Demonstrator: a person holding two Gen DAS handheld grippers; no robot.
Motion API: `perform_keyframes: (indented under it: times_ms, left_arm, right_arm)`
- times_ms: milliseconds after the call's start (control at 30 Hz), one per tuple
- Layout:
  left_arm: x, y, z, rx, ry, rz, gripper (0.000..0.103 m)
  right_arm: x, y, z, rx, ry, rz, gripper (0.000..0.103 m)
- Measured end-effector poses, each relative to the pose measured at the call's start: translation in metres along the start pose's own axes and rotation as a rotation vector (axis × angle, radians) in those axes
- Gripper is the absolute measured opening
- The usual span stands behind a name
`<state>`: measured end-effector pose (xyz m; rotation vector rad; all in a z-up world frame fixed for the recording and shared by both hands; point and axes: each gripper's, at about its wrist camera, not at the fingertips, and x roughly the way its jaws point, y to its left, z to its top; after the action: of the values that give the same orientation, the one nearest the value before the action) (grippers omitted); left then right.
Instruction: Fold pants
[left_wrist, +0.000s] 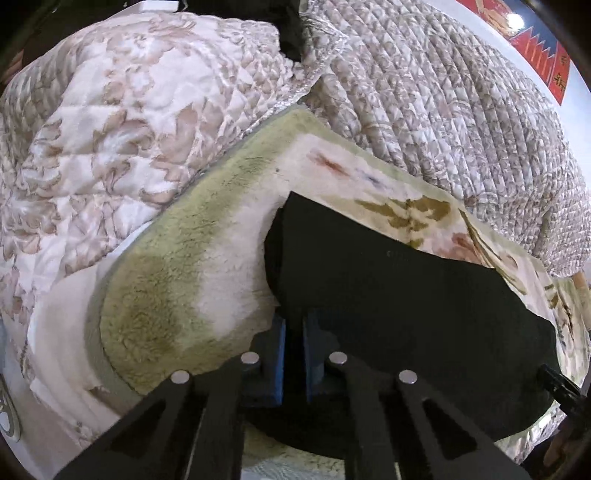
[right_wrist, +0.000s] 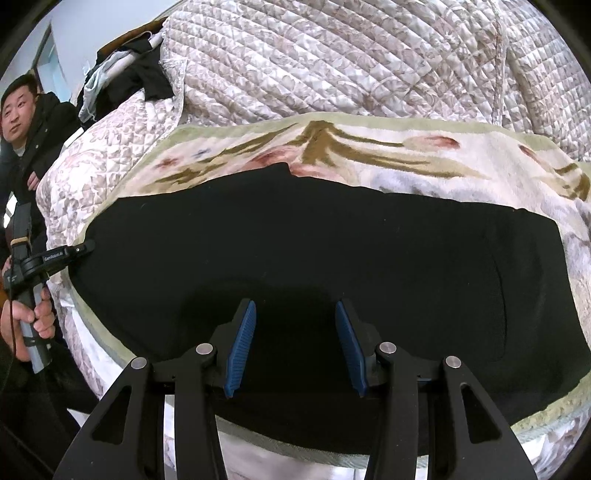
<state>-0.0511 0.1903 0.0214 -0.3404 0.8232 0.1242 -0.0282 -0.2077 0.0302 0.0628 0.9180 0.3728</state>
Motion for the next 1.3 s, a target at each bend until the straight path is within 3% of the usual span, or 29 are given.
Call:
perform_keyframes:
  times_ms: [233,467,700,867,1000,1200,1300]
  left_arm:
    - [-0.025,-0.022,0.010,-0.003,-0.030,-0.124,0.008]
    - [-0.044,-0.095,0.022,0.078,-0.027,-0.282,0.008]
    - [-0.017,-0.203,-0.005,0.223,0.087,-0.453,0.008]
    - [0.019,-0.251,-0.047,0.302,0.218,-0.491,0.008]
    - [0.028,-0.258,-0.060,0.329,0.258,-0.481,0.011]
    - [-0.003,-0.243,-0.039,0.328,0.201,-0.555,0.026]
    - [-0.005,-0.229,-0.024,0.324,0.165,-0.503,0.028]
  right_arm:
    - [-0.004,-0.003,-0.002,0.016,-0.017,0.013,0.046]
    - [-0.014,-0.015,-0.003,0.063,-0.047,0.025,0.046]
    - [-0.026,-0.032,-0.005,0.110,-0.077,0.018,0.046]
    - [-0.029,-0.051,-0.010,0.171,-0.070,-0.004,0.046]
    - [-0.027,-0.063,-0.012,0.220,-0.060,0.006,0.046]
    - [-0.025,-0.057,-0.006,0.215,-0.074,0.046,0.046]
    - [-0.019,-0.047,-0.002,0.216,-0.059,0.100,0.046]
